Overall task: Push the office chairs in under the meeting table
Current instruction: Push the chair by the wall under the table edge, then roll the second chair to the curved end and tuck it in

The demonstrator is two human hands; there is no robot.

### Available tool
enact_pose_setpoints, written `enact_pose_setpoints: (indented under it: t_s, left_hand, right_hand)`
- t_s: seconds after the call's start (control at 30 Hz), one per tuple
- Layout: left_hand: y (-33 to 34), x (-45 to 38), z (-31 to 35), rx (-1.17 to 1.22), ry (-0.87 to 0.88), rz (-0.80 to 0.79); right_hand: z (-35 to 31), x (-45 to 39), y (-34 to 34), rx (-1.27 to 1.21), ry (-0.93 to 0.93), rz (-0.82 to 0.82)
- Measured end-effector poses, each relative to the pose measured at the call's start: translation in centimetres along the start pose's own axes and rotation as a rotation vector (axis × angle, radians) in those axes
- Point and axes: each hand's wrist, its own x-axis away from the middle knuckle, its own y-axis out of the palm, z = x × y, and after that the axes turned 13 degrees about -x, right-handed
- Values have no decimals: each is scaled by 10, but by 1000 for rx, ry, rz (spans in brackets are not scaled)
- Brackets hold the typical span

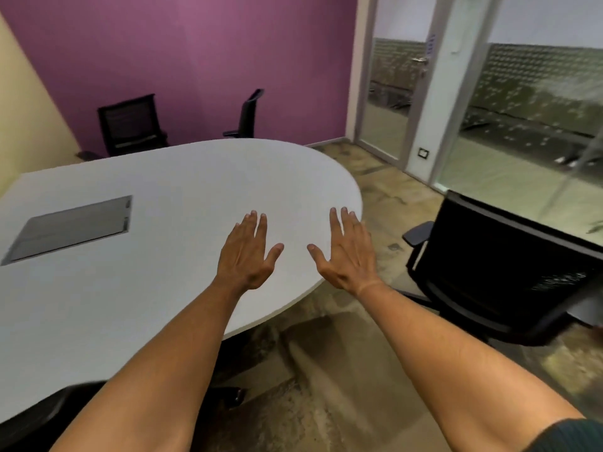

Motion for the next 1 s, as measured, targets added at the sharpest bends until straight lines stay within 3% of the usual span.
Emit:
enact_pose_setpoints:
  t_s: [0.3,0.73,1.0]
  left_hand:
    - [23,-98,165,99,255,-16]
    - [39,-254,385,268,738,-63]
    - [52,-312,466,259,827,-146]
  right_hand:
    - [170,-15,-56,62,271,83]
    - [364,-24,-131,247,732,279]
    - [435,-24,-145,259,909,183]
